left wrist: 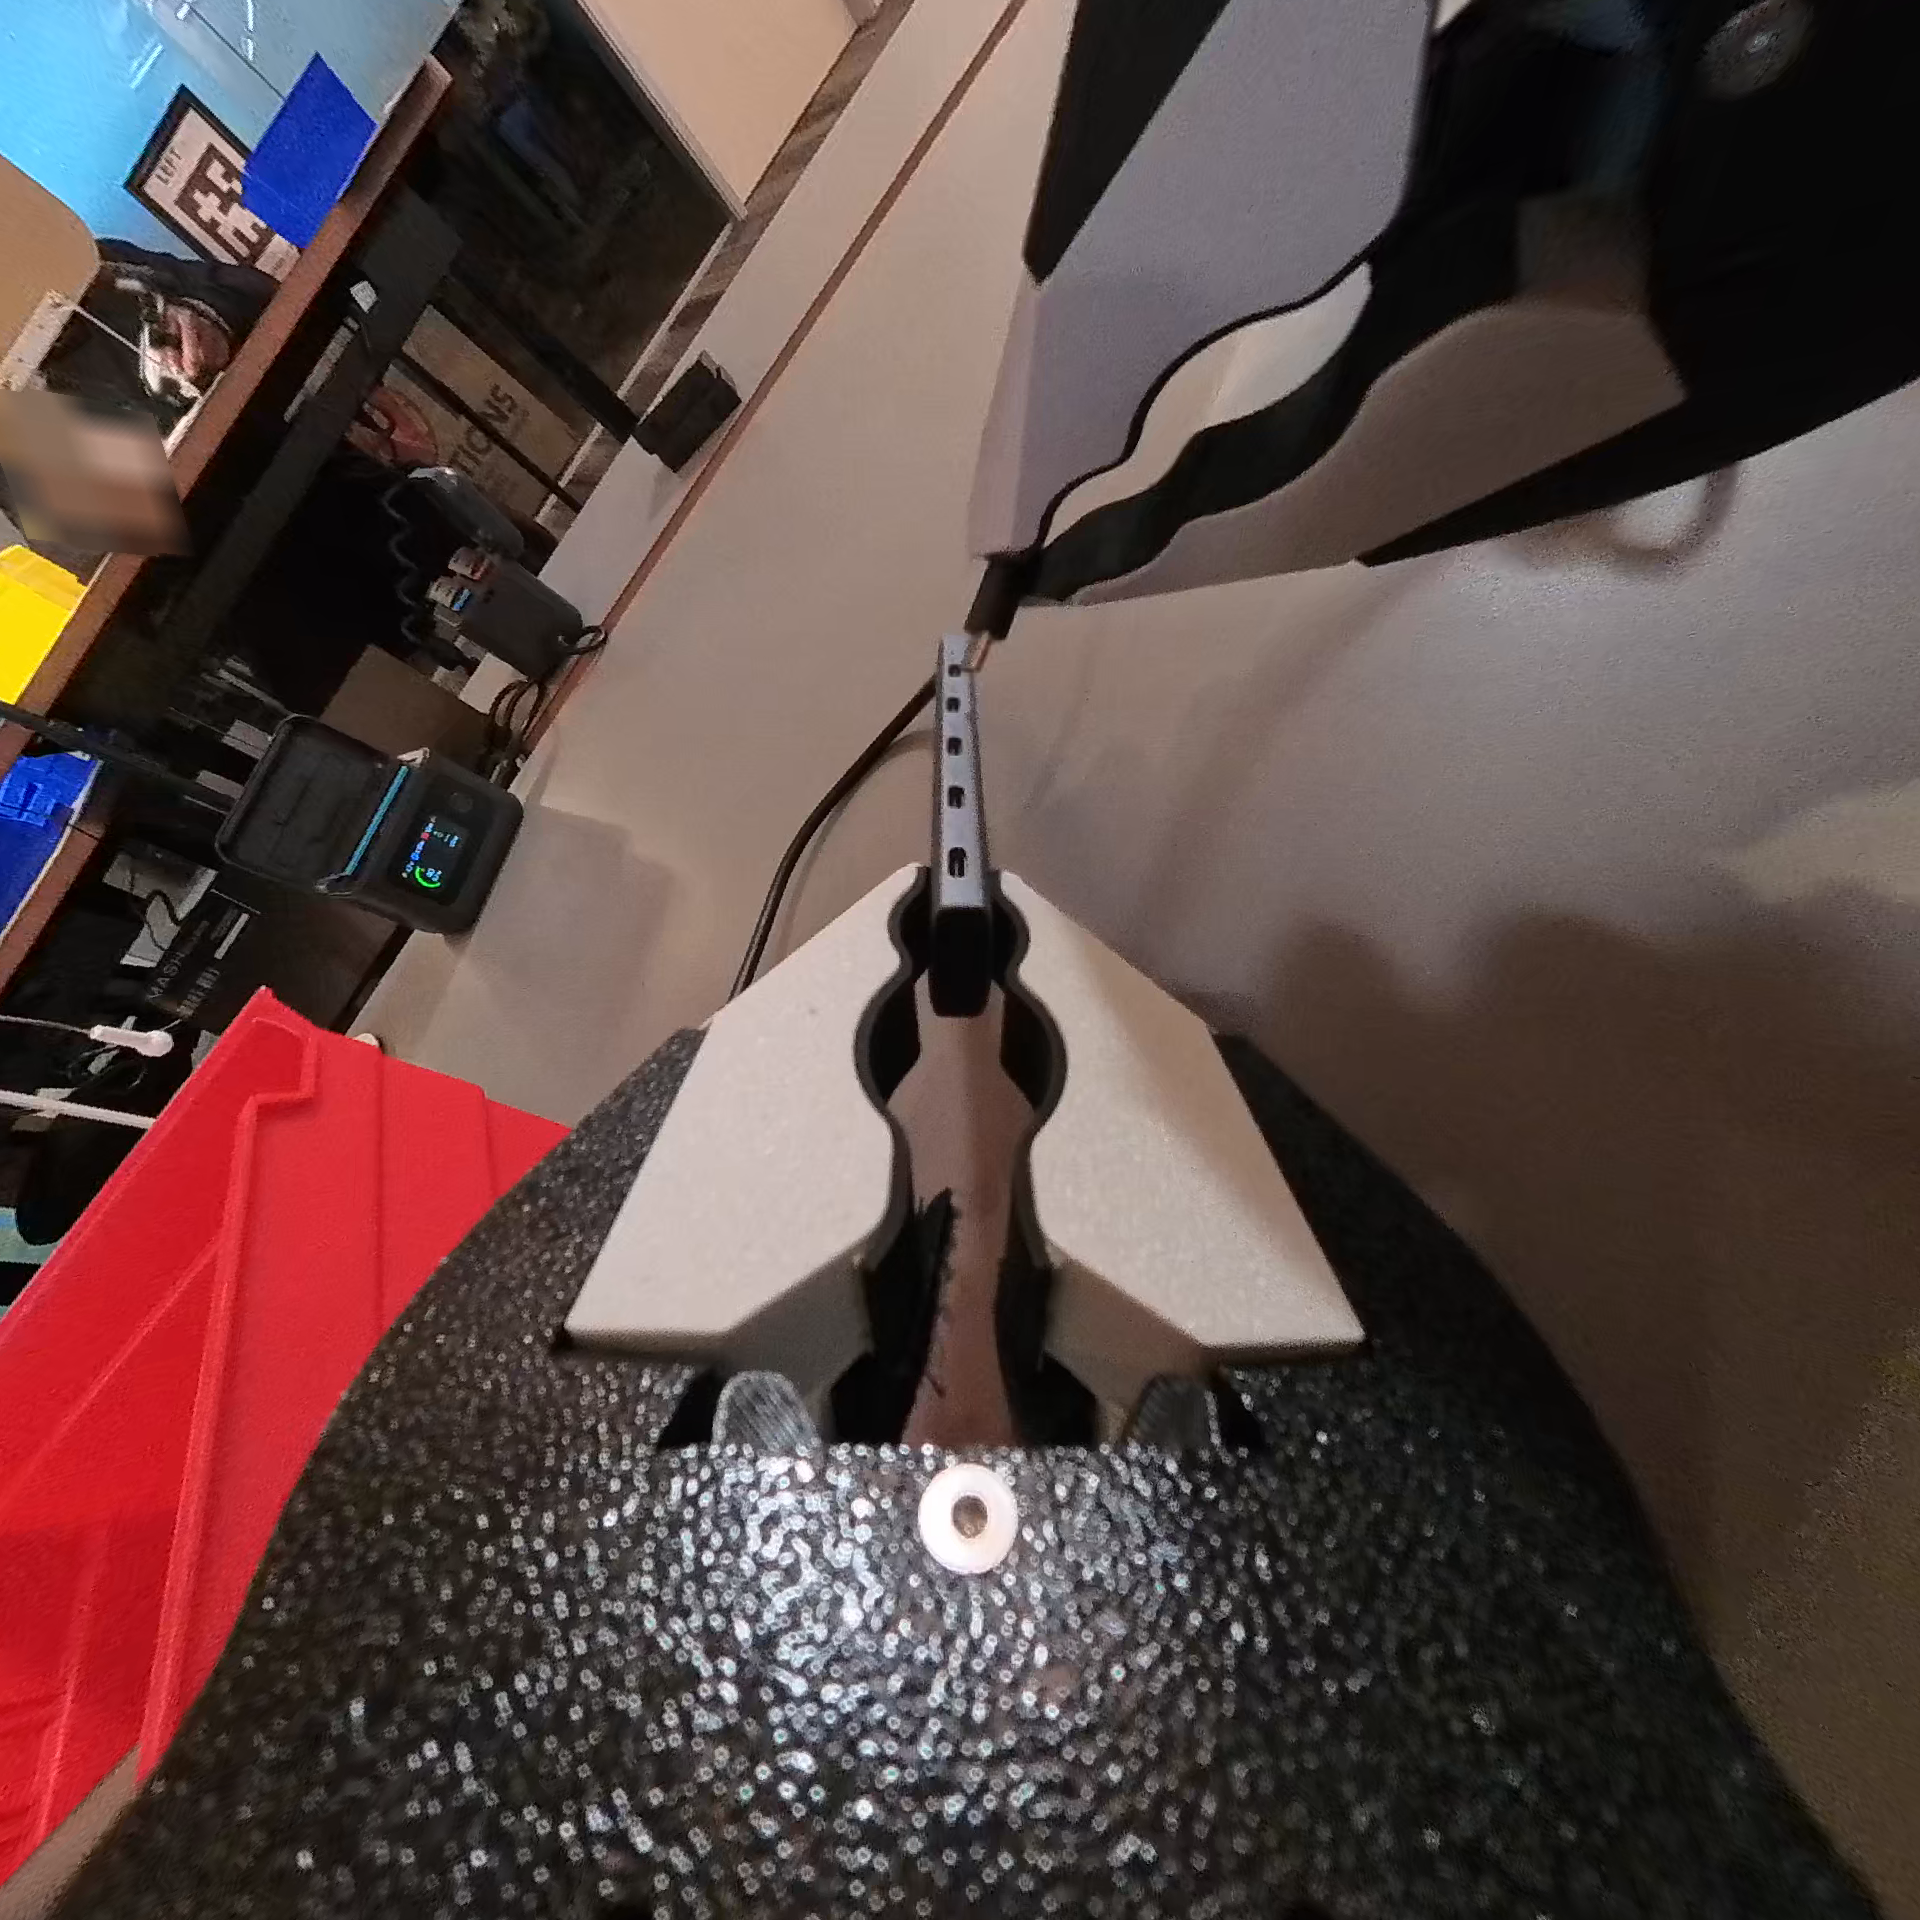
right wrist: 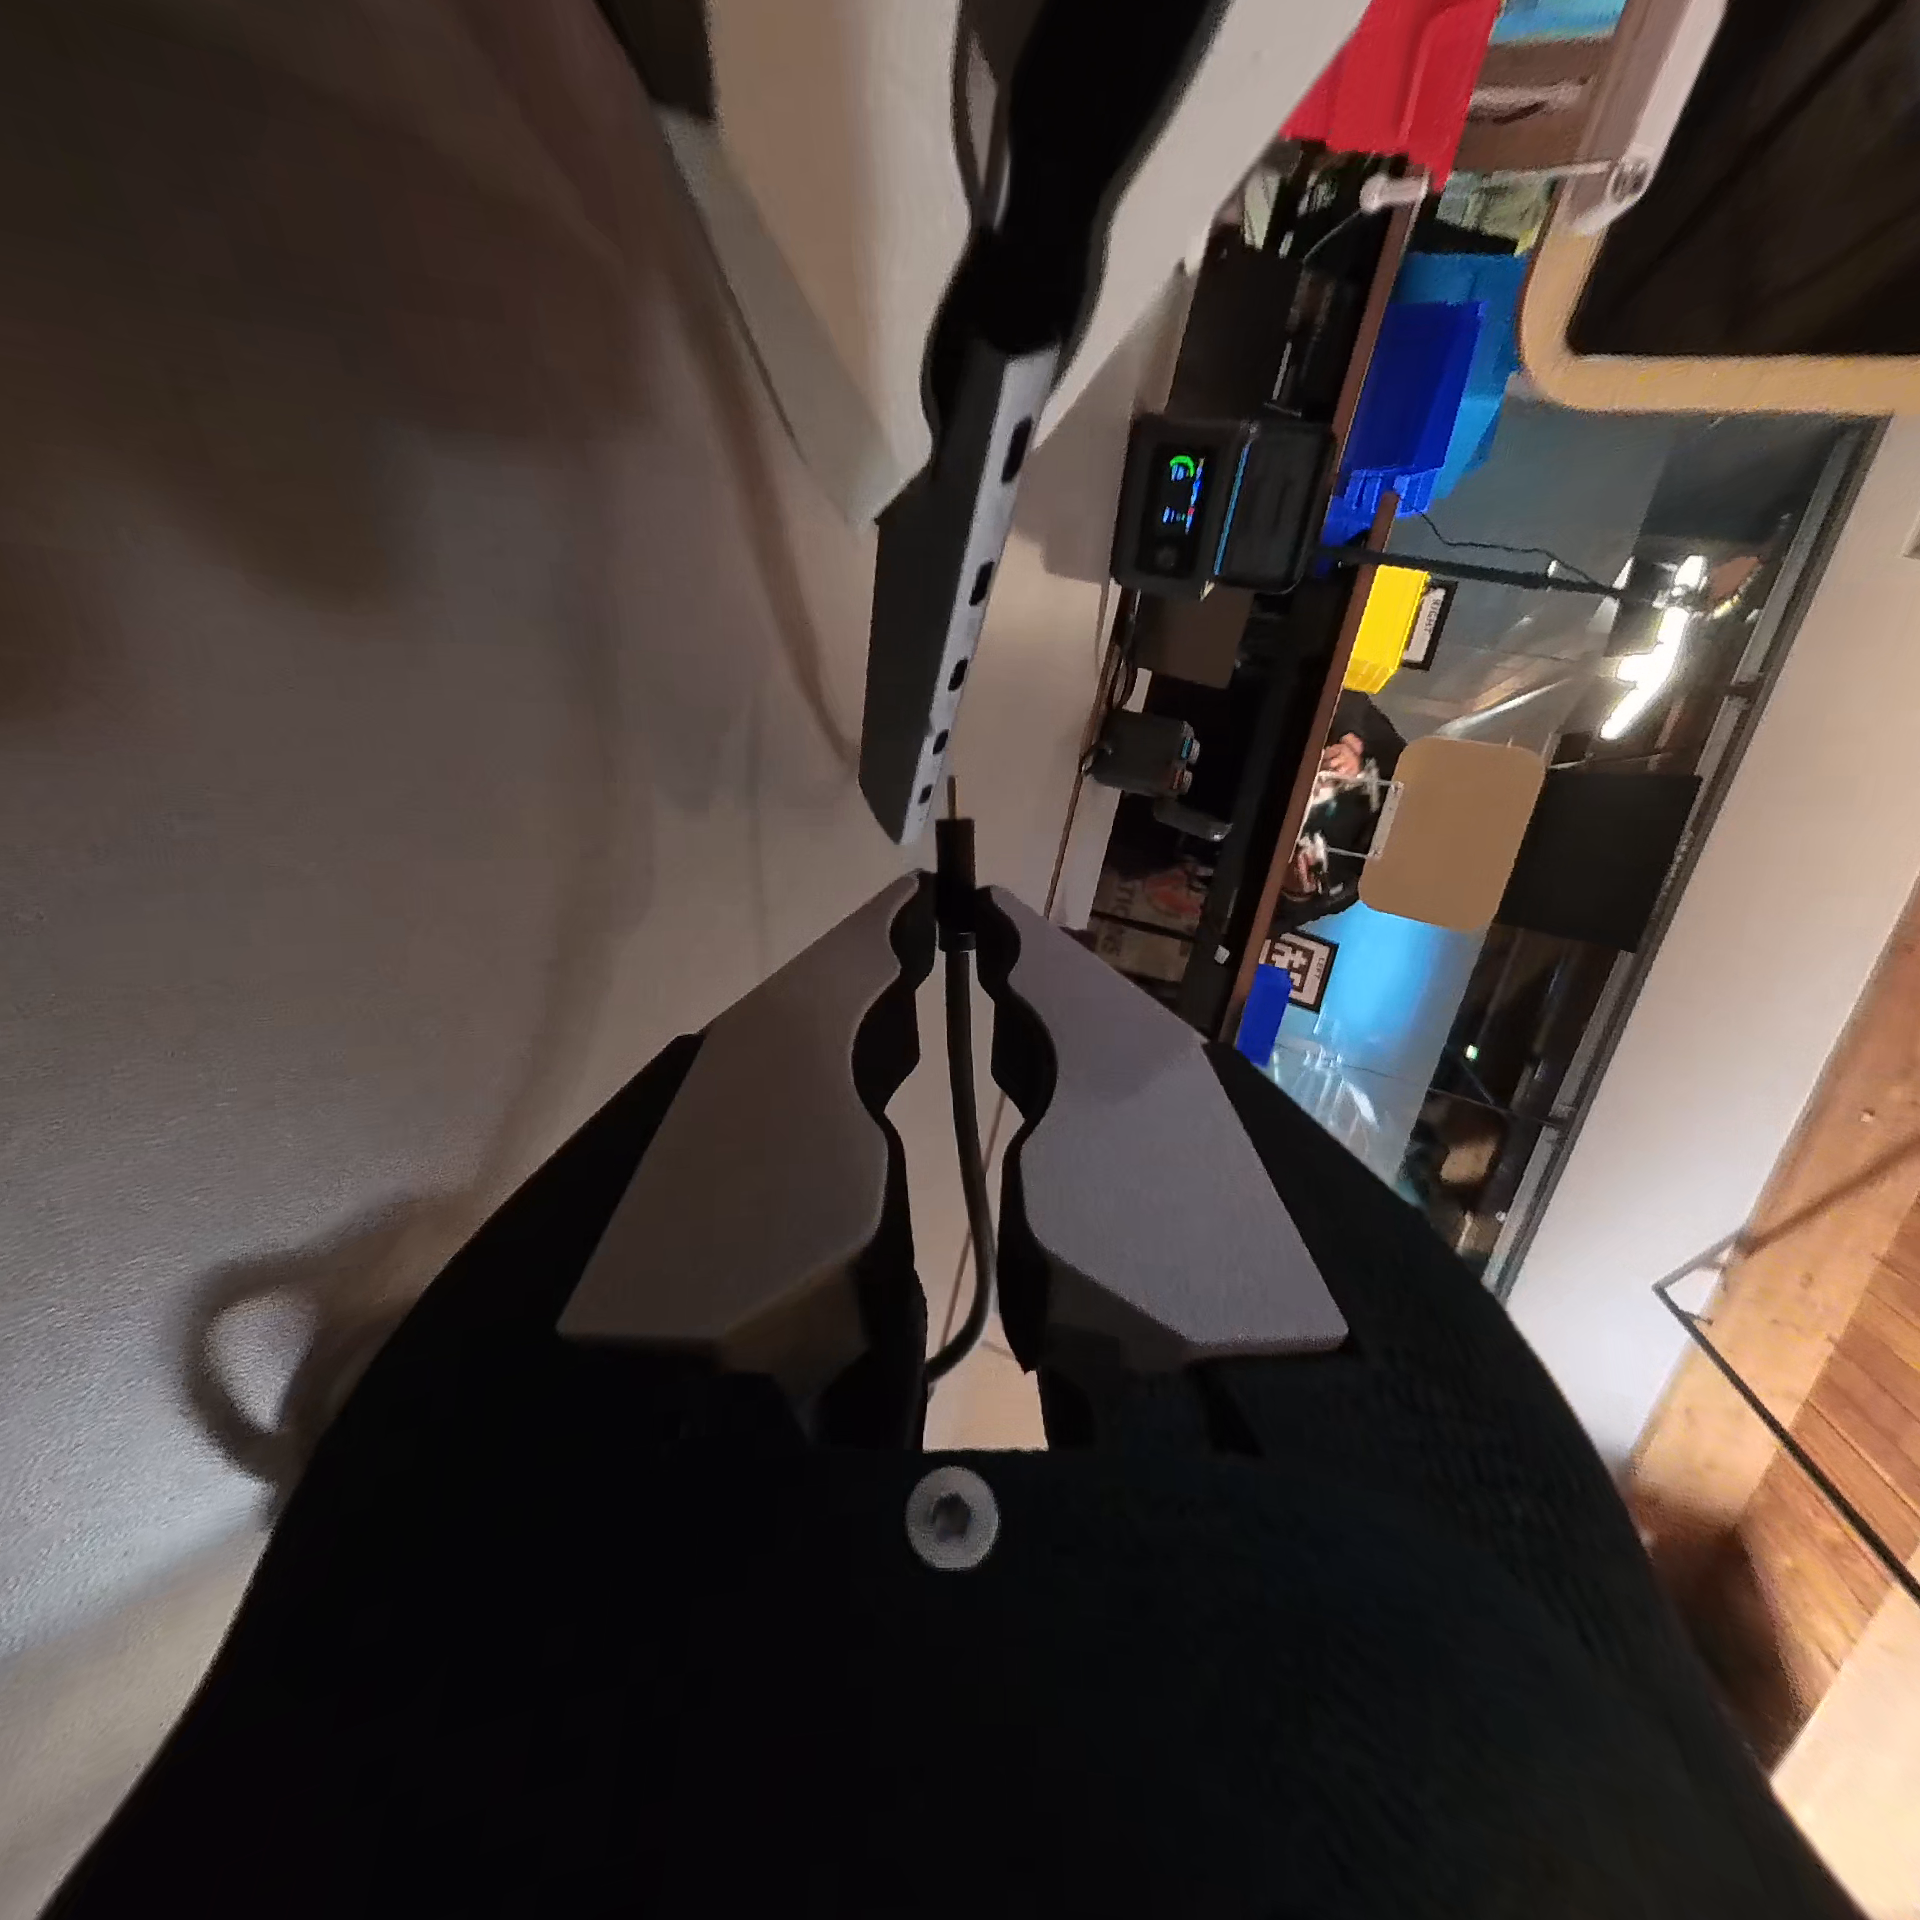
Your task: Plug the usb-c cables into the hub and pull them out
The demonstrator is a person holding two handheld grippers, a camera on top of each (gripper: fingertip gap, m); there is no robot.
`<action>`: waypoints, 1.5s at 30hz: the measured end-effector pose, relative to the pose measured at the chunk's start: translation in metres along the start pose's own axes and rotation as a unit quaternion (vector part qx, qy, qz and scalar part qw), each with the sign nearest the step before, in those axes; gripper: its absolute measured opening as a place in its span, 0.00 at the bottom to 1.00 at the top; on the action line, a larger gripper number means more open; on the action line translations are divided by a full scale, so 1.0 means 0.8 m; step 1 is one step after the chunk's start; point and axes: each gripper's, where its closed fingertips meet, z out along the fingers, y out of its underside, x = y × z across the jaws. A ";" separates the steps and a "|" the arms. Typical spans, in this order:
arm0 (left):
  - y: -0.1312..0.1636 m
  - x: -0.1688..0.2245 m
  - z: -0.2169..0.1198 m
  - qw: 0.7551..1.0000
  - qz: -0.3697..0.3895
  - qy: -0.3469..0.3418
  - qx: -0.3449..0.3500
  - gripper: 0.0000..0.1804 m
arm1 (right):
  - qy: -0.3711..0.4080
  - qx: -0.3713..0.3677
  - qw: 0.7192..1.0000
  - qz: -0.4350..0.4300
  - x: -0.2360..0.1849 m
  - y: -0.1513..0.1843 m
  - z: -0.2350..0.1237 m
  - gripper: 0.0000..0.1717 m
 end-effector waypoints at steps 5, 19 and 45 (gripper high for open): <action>-0.001 0.002 0.001 1.000 0.022 -0.007 -0.006 0.04 | -0.013 -0.008 1.000 -0.005 -0.006 0.000 0.009 0.03; -0.020 0.010 -0.004 0.995 0.090 0.015 0.044 0.05 | -0.031 -0.009 0.999 -0.001 -0.018 0.001 0.012 0.03; -0.016 0.015 -0.014 0.987 0.131 0.044 0.081 0.04 | -0.149 0.157 0.940 0.264 -0.010 -0.030 -0.034 0.24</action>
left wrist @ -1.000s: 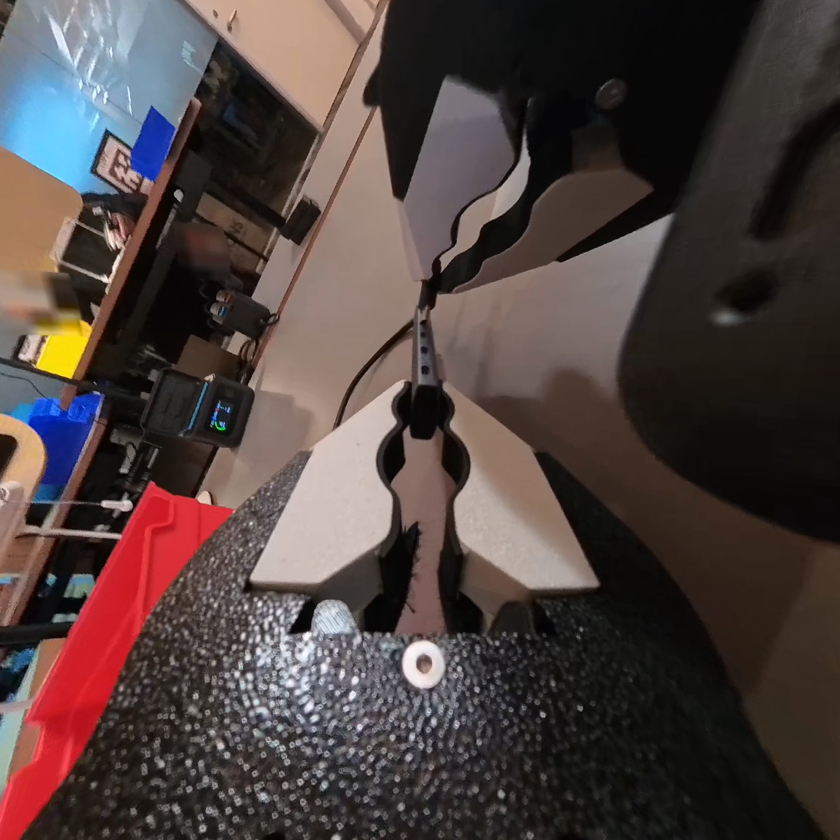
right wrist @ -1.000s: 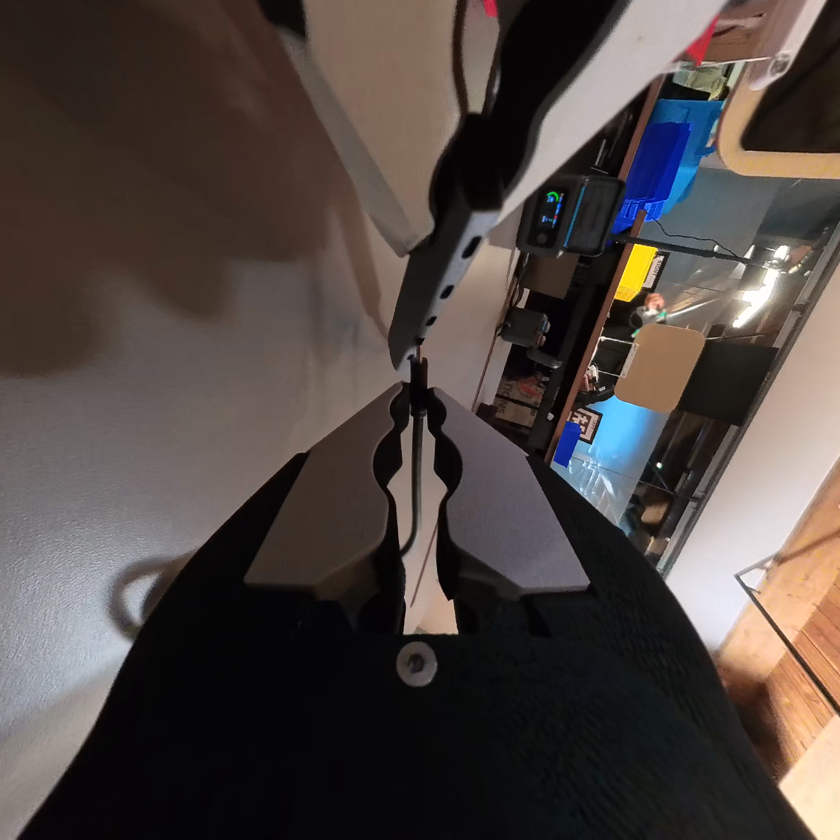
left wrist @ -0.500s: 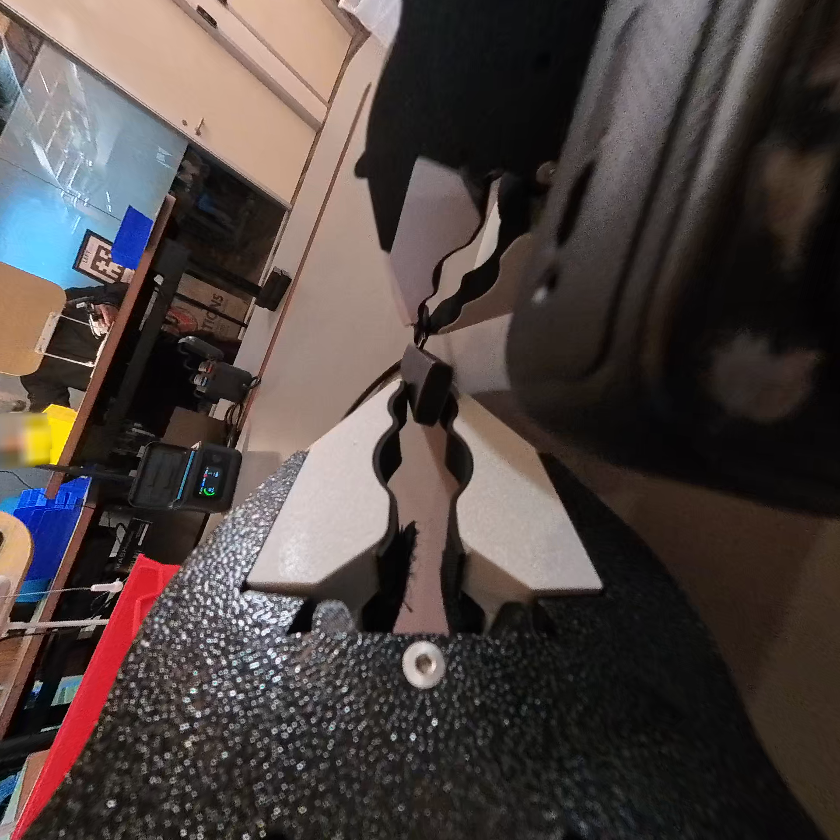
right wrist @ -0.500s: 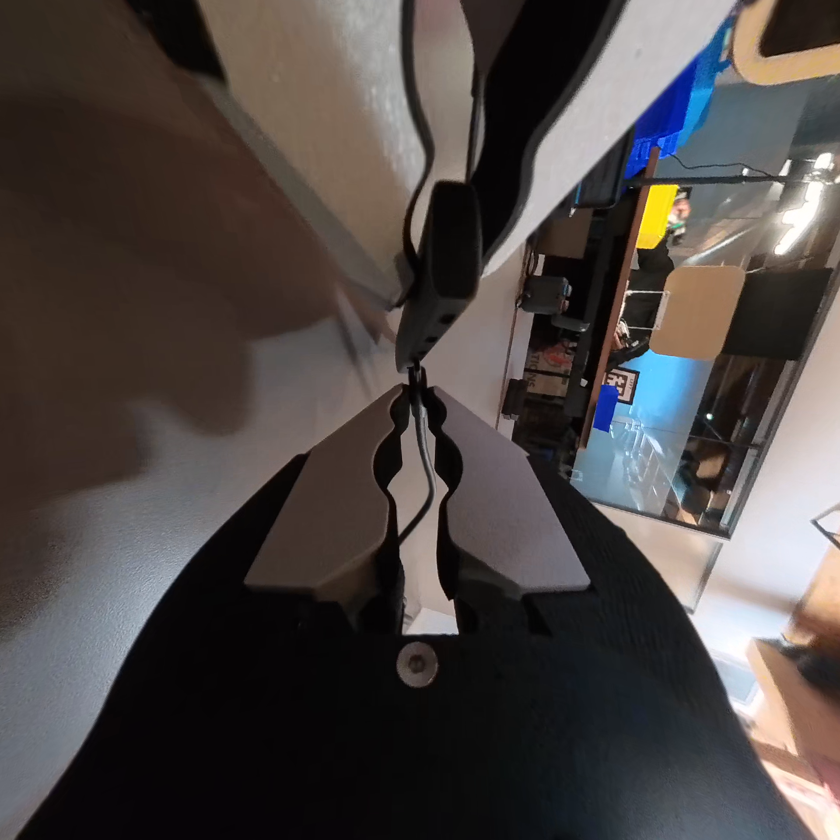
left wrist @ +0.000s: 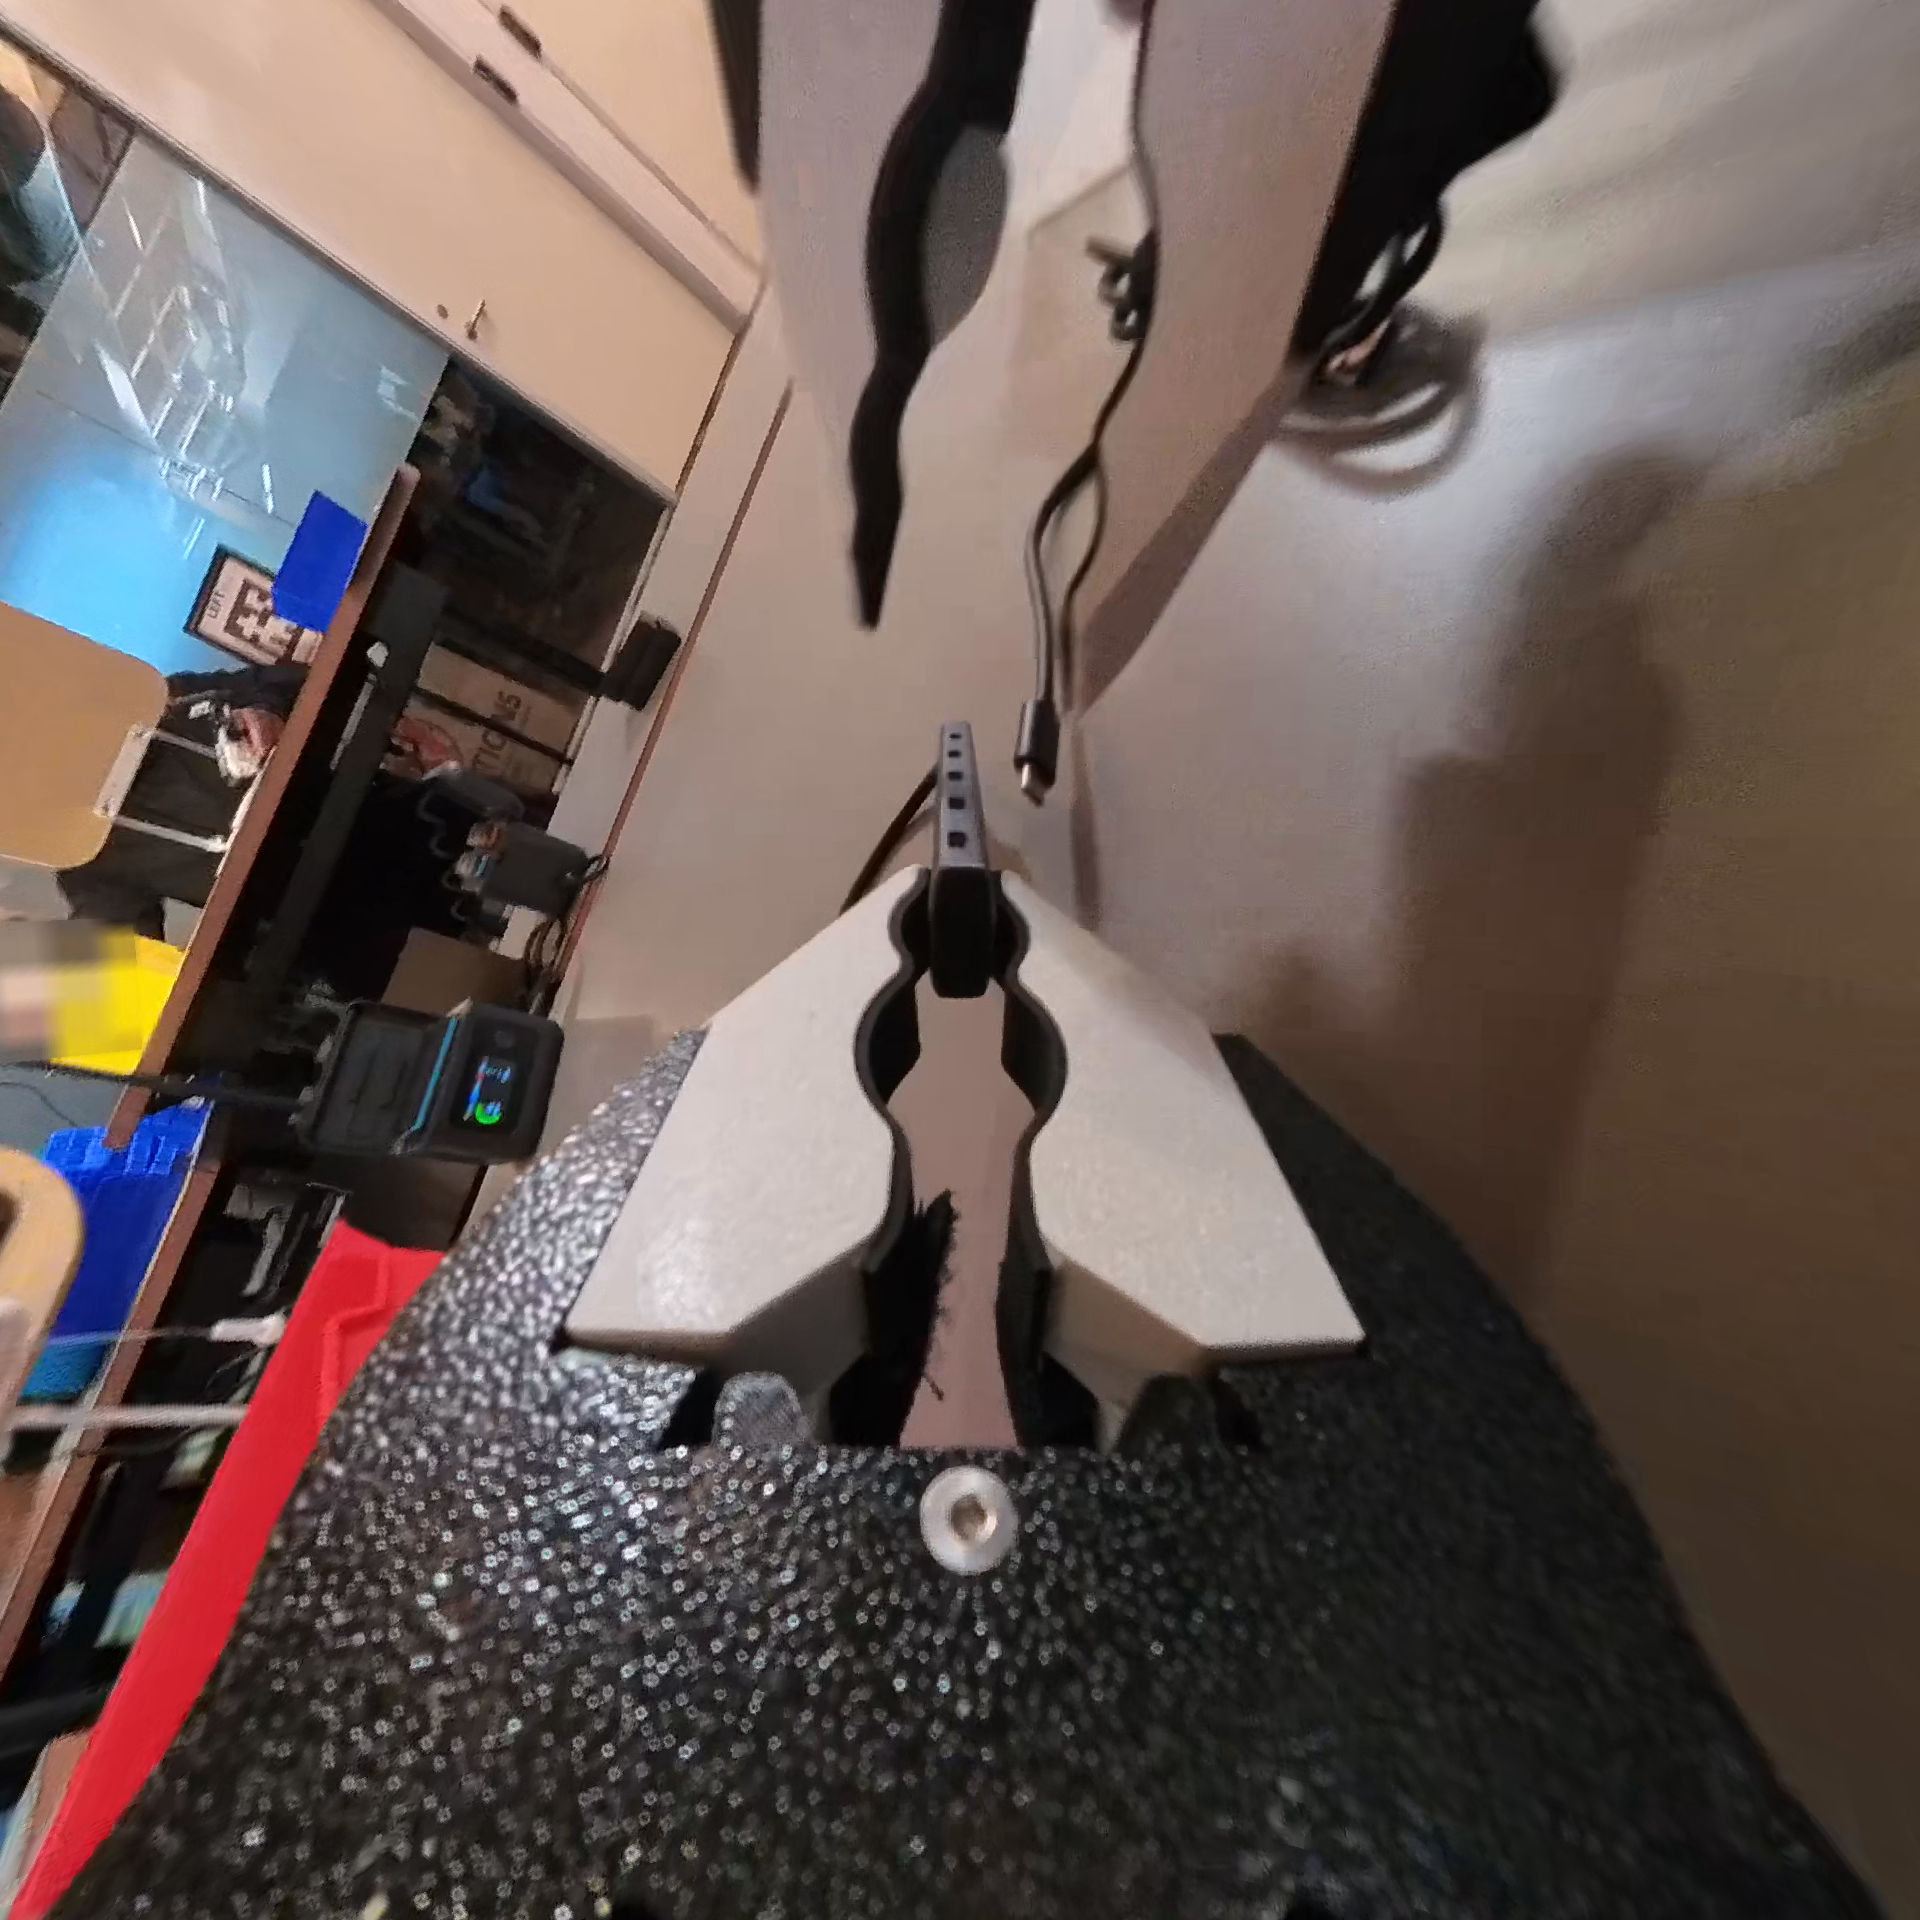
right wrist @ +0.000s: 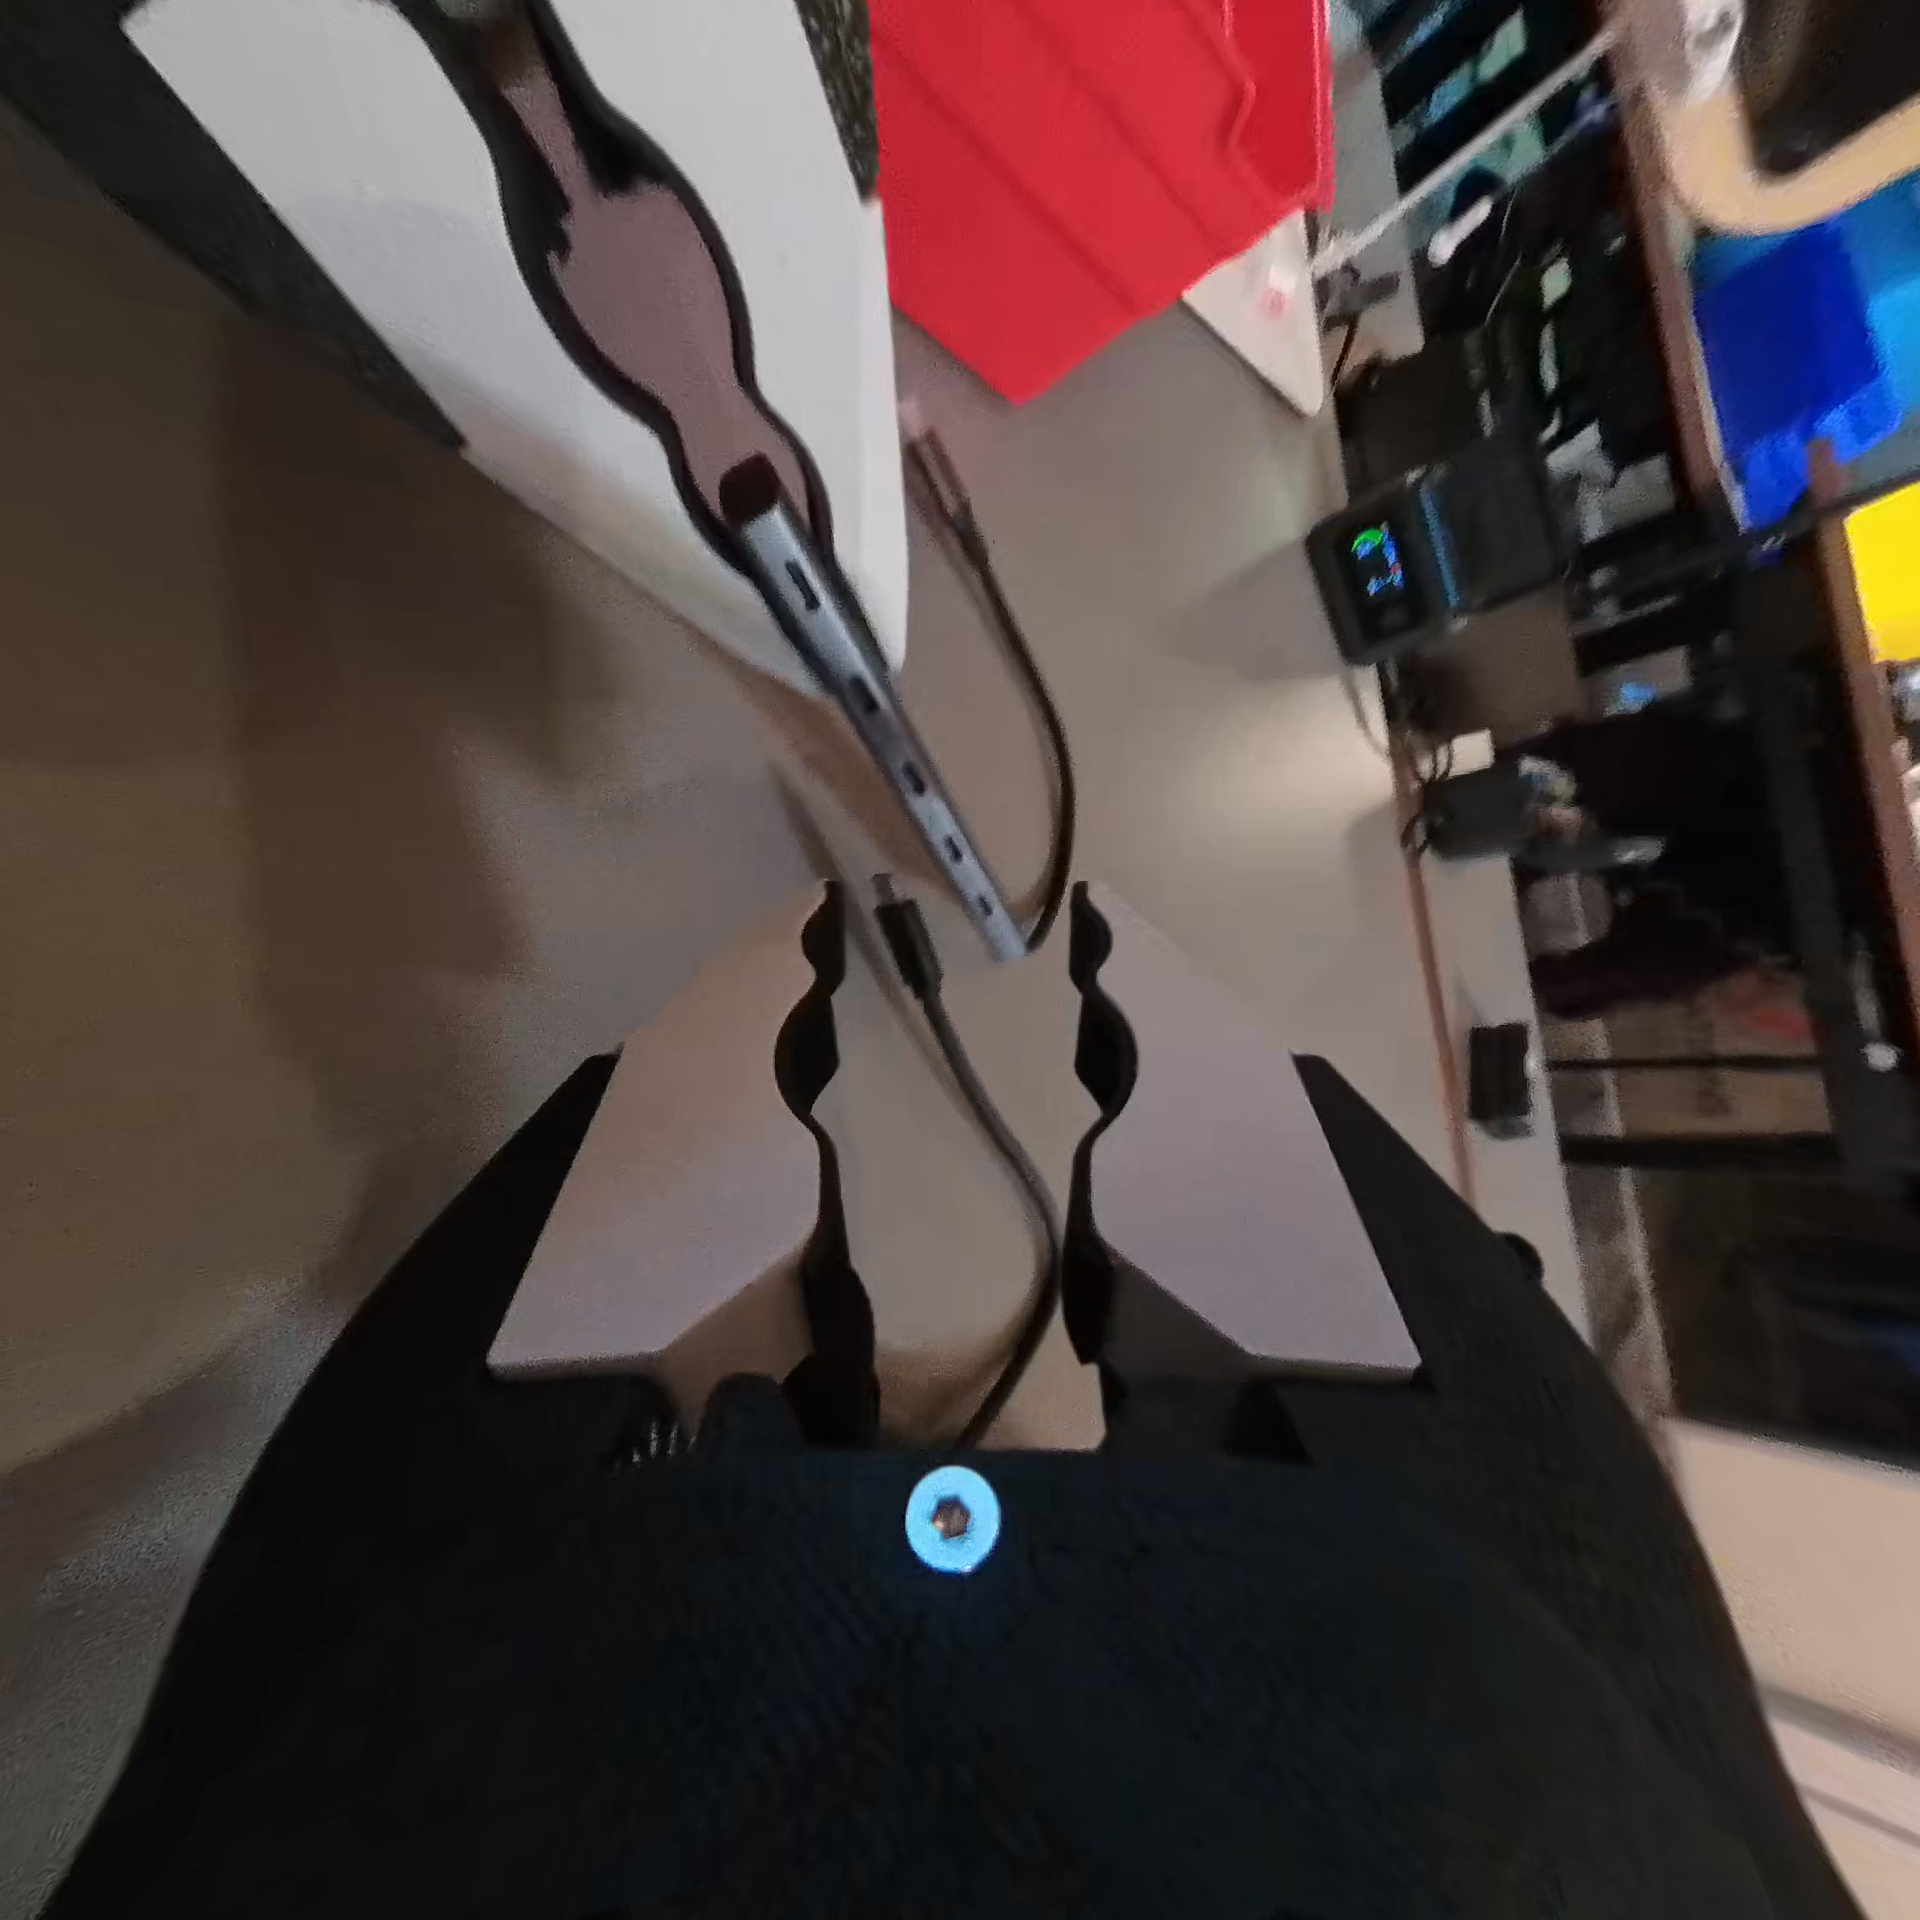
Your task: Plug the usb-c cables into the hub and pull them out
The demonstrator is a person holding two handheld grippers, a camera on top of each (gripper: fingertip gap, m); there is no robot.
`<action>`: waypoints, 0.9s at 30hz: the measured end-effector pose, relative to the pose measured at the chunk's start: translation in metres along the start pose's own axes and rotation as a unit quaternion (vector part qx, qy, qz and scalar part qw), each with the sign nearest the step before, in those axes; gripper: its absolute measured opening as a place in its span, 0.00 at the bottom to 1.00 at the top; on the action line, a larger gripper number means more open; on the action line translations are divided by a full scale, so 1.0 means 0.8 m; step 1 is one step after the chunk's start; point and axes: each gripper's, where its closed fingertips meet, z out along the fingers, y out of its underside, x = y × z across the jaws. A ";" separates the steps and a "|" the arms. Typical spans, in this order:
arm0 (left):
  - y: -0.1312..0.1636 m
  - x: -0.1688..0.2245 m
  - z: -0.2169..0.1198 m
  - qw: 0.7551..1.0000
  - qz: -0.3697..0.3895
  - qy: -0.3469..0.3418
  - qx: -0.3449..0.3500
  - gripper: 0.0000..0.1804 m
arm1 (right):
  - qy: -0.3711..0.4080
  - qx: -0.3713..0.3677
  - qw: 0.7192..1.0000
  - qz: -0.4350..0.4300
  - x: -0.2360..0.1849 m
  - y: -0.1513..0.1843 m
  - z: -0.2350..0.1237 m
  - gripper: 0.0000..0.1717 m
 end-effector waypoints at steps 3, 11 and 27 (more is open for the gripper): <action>-0.018 0.009 -0.004 0.999 -0.010 0.029 0.043 0.04 | 0.002 -0.011 0.998 -0.059 -0.006 -0.004 0.021 0.17; -0.045 0.001 -0.021 0.978 -0.130 0.073 0.148 0.36 | -0.076 0.125 0.987 -0.066 -0.032 -0.044 0.001 0.04; -0.054 -0.003 -0.042 0.970 -0.124 0.066 0.197 0.04 | -0.192 0.051 0.976 0.089 -0.009 -0.001 -0.020 0.22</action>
